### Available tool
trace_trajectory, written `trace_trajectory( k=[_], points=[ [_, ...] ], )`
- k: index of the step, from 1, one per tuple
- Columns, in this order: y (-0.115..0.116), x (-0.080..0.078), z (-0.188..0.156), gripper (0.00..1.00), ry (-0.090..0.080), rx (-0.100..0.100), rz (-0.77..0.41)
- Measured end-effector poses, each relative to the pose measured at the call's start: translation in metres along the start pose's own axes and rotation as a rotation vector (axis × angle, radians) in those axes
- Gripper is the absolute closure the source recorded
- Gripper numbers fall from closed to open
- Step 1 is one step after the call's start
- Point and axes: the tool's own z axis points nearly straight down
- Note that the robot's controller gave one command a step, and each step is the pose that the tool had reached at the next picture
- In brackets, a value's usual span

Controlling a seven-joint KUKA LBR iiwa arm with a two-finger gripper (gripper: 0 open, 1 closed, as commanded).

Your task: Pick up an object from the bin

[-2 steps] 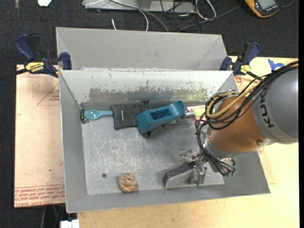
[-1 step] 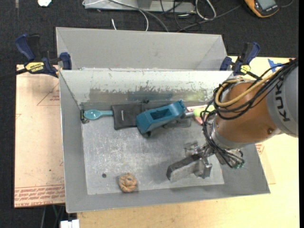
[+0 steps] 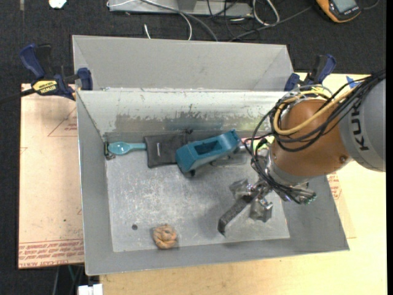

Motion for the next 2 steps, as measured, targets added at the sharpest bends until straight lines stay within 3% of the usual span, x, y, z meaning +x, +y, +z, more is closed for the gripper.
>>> trace_trajectory(
  k=[1, 2],
  points=[
    [-0.025, -0.049, 0.056, 1.0, 0.0, -0.001, -0.09],
    [-0.022, -0.041, -0.004, 1.0, 0.004, -0.006, -0.08]
  ],
)
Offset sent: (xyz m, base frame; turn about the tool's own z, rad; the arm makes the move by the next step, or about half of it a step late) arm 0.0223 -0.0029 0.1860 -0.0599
